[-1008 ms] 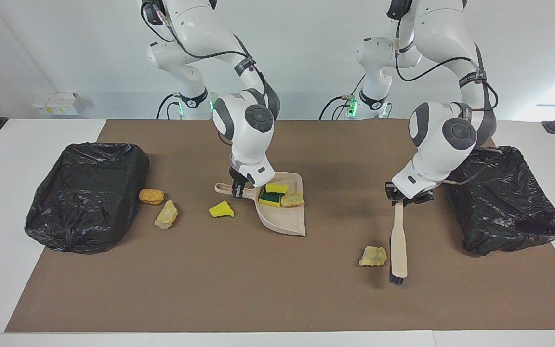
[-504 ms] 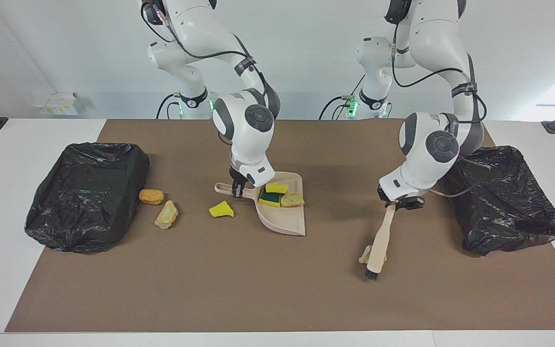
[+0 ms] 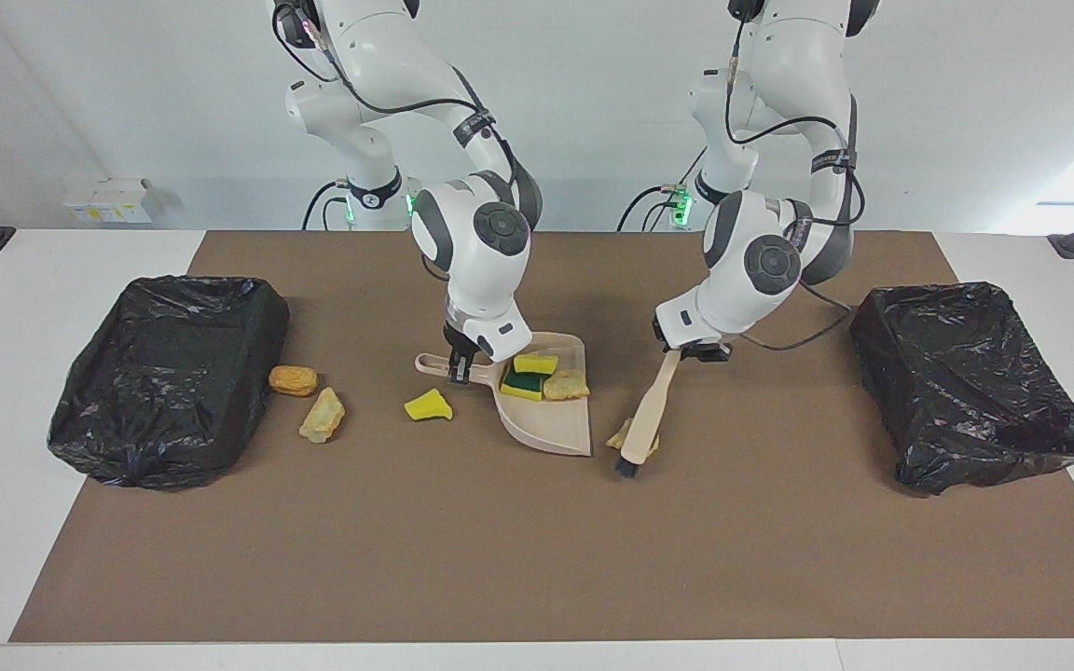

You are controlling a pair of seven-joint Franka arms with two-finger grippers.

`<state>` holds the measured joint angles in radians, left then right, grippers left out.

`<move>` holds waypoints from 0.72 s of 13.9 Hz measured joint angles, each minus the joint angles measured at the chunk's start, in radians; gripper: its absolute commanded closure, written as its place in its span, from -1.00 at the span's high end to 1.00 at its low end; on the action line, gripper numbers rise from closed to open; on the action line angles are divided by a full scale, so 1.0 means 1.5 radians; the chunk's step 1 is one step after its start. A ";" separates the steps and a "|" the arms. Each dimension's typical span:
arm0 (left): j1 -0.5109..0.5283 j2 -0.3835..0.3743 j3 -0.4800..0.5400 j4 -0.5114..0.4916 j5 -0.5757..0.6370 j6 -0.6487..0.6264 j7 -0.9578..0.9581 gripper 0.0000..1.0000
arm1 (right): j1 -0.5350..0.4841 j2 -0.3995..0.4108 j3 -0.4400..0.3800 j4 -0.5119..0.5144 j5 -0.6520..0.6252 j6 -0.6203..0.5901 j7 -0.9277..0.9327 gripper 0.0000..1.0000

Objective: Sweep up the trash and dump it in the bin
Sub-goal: 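Sweep the last paper piece into the dustpan with the left gripper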

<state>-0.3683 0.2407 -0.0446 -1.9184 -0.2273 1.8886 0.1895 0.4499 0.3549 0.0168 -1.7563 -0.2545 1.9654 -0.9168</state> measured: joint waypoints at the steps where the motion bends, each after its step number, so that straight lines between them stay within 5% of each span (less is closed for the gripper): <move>1: -0.017 -0.006 -0.001 -0.002 -0.029 -0.012 -0.023 -1.00 | 0.000 0.000 0.000 0.000 0.000 0.000 0.000 -1.00; 6: -0.089 -0.029 -0.005 -0.004 -0.112 -0.022 -0.153 -1.00 | 0.000 0.000 0.000 -0.002 0.000 0.000 0.001 -1.00; 10: -0.049 -0.042 0.008 0.009 -0.139 -0.066 -0.162 -1.00 | -0.017 0.000 0.001 -0.017 0.018 0.016 0.004 -1.00</move>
<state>-0.4414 0.1780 -0.0332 -1.9043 -0.4359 1.7901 -0.0538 0.4251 0.3546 0.0179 -1.7822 -0.2276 1.9891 -0.9102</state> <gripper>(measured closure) 0.731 0.670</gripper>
